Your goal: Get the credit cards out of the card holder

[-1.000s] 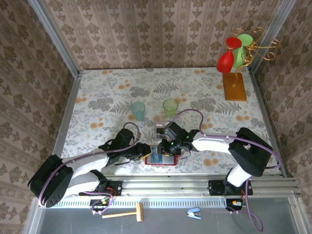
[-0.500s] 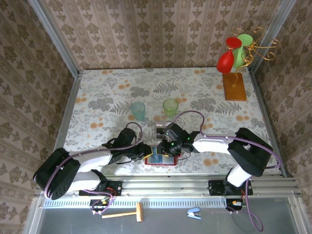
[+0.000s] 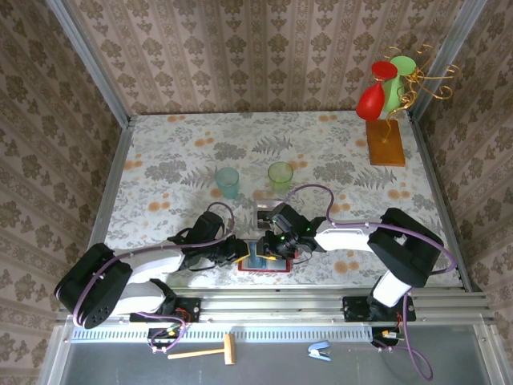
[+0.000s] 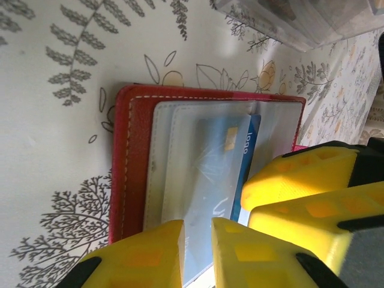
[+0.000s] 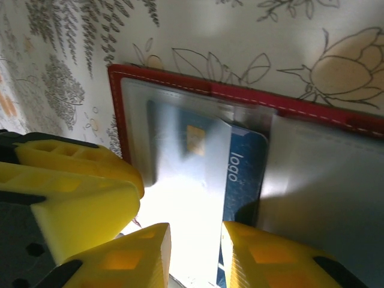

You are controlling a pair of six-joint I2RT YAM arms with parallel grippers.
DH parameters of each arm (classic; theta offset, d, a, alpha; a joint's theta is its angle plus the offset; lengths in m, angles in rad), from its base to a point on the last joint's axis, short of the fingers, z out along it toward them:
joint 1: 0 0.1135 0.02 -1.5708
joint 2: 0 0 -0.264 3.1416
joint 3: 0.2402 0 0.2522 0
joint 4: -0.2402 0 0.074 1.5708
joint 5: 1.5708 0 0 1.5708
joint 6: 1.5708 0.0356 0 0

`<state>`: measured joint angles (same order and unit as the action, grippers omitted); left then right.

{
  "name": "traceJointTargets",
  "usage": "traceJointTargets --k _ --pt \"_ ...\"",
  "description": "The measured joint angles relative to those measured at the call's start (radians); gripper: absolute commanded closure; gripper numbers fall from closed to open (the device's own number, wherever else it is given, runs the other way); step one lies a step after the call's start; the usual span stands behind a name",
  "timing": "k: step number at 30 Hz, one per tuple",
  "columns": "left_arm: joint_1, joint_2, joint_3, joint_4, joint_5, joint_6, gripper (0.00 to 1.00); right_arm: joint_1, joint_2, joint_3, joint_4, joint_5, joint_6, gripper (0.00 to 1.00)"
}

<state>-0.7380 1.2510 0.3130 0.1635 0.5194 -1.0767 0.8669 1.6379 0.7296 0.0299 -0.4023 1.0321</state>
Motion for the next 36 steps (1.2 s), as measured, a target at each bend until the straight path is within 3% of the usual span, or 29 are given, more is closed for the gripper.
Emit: traceJointTargets --k 25,36 --pt "0.0 -0.001 -0.011 0.001 0.0 0.0 0.8 0.0 -0.033 0.021 -0.113 0.037 -0.039 0.72" --pt "-0.015 -0.014 0.04 -0.015 0.001 0.0 0.81 -0.029 -0.093 -0.028 -0.061 0.034 -0.028 0.72"
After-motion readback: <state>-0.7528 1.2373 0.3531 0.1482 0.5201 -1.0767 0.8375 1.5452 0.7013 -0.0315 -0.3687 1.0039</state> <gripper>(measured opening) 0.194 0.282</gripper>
